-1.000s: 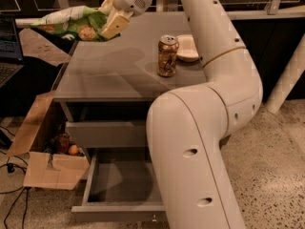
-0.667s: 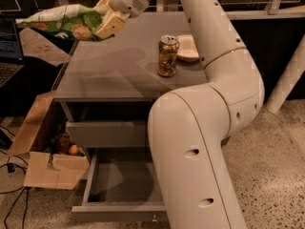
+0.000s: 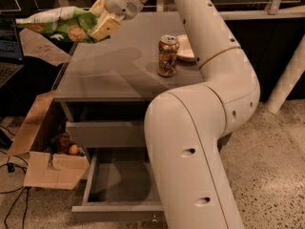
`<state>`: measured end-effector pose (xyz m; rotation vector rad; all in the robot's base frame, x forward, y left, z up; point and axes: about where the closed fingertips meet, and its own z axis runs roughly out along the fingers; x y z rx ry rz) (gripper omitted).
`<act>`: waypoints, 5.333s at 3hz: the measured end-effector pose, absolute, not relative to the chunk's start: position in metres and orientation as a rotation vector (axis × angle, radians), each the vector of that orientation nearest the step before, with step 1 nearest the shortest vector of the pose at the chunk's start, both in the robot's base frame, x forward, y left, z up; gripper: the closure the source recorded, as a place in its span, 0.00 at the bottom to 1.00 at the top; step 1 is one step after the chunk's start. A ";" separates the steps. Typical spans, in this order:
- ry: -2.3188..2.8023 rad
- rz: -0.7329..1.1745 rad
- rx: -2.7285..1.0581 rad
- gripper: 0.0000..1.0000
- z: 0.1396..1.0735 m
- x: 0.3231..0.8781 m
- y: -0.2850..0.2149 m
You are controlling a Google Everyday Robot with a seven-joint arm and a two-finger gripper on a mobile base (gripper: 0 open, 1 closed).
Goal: Place green rice chip bag into middle drawer
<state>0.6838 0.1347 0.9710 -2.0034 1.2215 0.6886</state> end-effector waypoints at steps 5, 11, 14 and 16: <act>1.331 0.719 -2.026 1.00 1.005 0.568 0.040; 1.740 0.654 -1.601 1.00 0.926 0.441 -0.063; 1.826 0.585 -1.525 1.00 0.886 0.426 -0.061; 1.954 0.636 -1.313 1.00 0.781 0.396 -0.092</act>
Offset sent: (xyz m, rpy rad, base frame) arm -0.1161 -0.0973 0.0215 -0.1647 0.1473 0.0444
